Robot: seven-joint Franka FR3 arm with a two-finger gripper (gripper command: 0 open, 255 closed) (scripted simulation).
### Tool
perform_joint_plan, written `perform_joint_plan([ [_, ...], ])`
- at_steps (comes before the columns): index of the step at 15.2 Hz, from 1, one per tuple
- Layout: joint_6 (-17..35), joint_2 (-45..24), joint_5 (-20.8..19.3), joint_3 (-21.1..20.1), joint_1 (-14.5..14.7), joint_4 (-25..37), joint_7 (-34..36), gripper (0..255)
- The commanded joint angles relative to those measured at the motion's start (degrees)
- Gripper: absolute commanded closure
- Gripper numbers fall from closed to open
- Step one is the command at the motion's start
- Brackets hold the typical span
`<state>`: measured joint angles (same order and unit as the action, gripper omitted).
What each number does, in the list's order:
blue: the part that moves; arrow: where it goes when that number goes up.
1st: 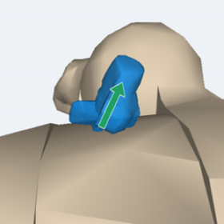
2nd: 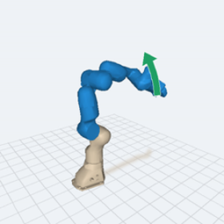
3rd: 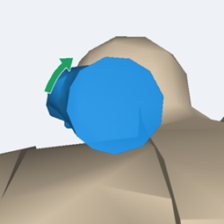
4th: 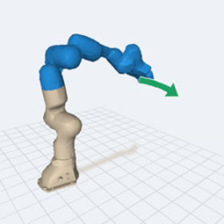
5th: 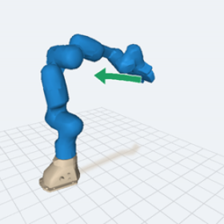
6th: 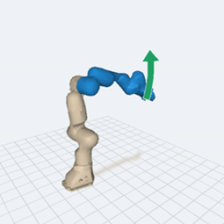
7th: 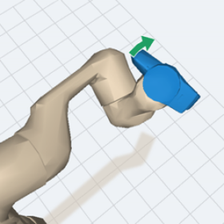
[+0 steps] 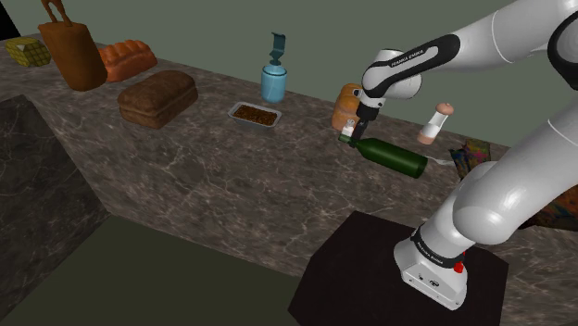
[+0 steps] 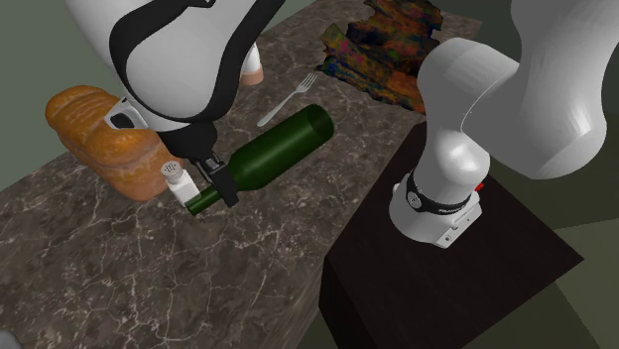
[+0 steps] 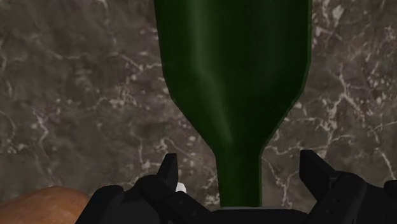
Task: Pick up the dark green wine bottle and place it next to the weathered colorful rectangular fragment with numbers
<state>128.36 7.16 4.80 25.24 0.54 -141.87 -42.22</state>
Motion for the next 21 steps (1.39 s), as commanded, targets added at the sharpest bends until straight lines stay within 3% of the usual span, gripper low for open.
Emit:
perform_joint_plan([
  [1,0.0,0.0,0.0,0.0,0.0,0.0,0.0,0],
  [2,0.0,0.0,0.0,0.0,0.0,0.0,0.0,255],
  [11,0.0,0.0,0.0,0.0,0.0,0.0,0.0,255],
  [21,-8.2,5.4,-2.8,-0.9,-0.5,3.4,2.9,255],
])
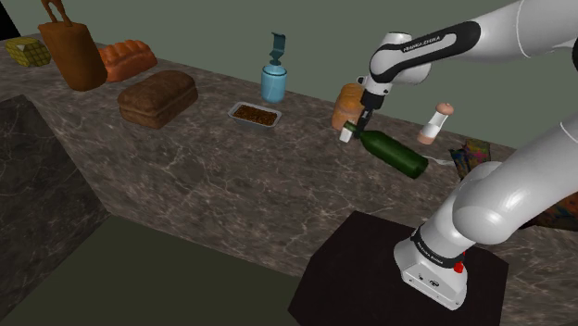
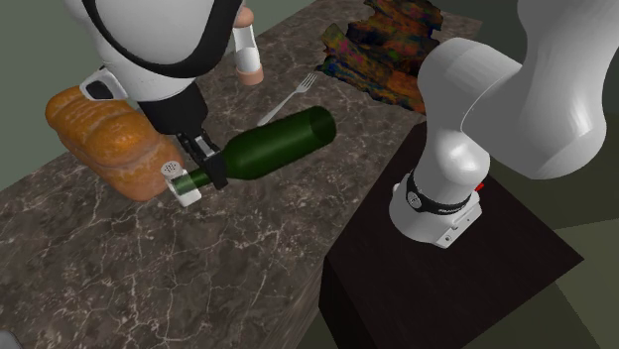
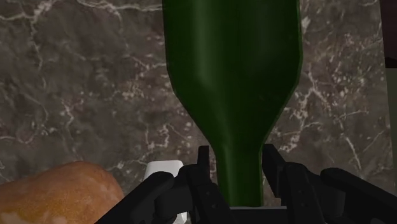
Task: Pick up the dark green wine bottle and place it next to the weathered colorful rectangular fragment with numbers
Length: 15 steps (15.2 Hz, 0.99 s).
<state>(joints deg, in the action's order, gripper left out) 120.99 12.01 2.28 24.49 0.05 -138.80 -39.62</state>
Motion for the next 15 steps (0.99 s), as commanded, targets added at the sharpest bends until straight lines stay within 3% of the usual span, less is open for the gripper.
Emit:
perform_joint_plan([
  [1,-1.6,1.0,-0.4,-0.2,-0.1,0.7,0.5,255],
  [15,-12.9,5.6,-2.0,-1.5,-0.4,7.7,2.9,255],
])
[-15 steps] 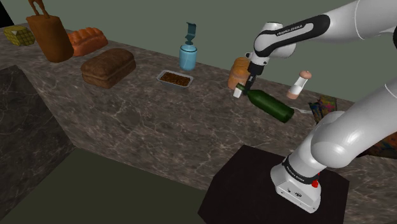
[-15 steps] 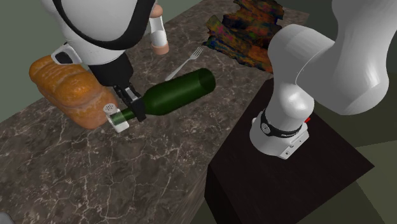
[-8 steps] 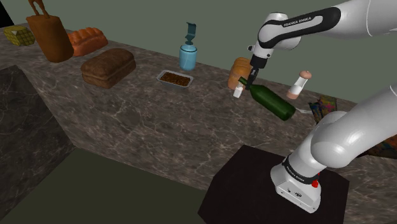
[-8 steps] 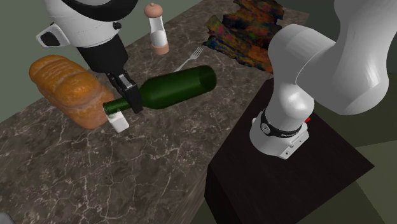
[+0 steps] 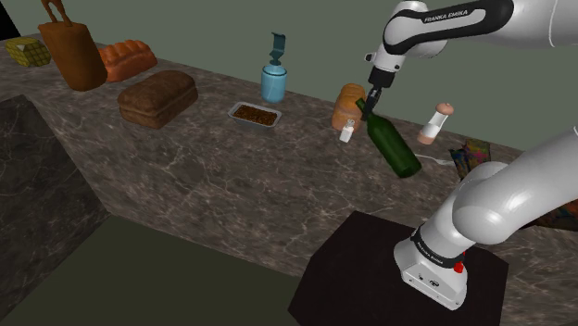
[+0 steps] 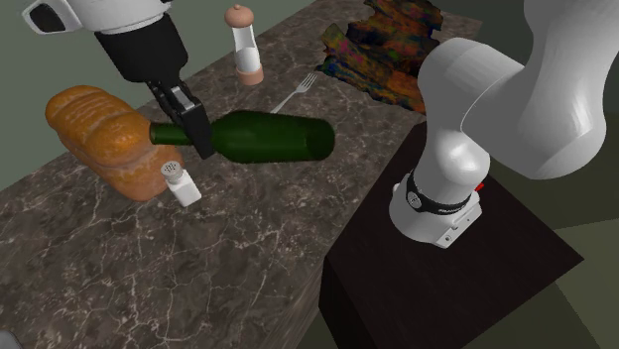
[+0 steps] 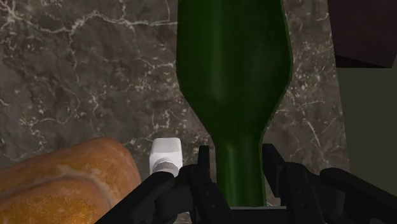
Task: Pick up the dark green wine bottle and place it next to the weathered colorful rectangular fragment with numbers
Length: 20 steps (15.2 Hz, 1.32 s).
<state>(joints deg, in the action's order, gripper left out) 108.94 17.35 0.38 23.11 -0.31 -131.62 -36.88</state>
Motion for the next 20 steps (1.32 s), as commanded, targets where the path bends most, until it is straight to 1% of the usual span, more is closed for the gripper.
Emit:
perform_joint_plan([
  [1,-1.6,0.5,-0.1,-0.2,0.0,1.1,0.3,255],
  [20,-16.2,2.0,-0.1,-1.3,0.4,14.4,2.0,255],
])
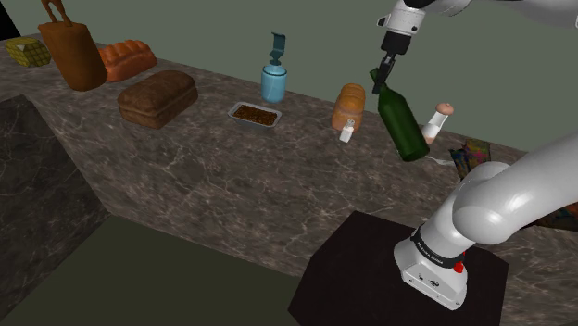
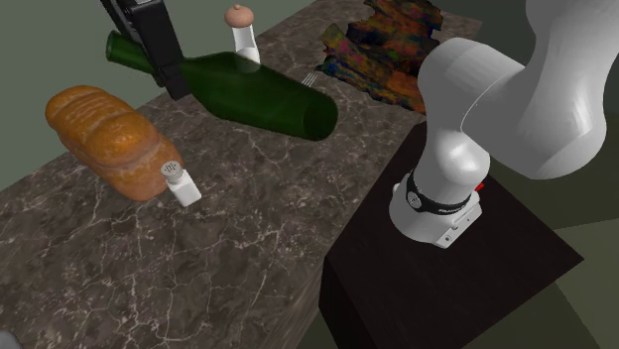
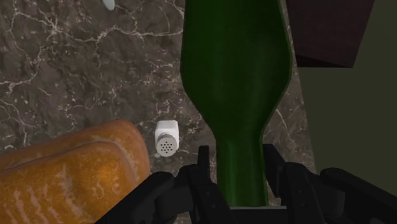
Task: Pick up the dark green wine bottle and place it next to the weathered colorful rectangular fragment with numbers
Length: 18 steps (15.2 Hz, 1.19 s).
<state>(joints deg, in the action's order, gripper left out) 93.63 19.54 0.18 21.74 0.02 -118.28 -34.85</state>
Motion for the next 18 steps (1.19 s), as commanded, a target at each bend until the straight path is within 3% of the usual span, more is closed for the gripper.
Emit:
perform_joint_plan([
  [1,-1.0,-0.2,0.1,0.0,0.0,1.2,0.0,255],
  [9,-5.0,16.9,-5.7,-0.1,-4.5,-11.5,-1.1,255],
  [16,-12.3,32.0,-10.8,0.7,-10.1,-19.3,-4.2,255],
  [18,-11.0,32.4,-11.1,1.0,-10.5,-21.0,-4.4,255],
])
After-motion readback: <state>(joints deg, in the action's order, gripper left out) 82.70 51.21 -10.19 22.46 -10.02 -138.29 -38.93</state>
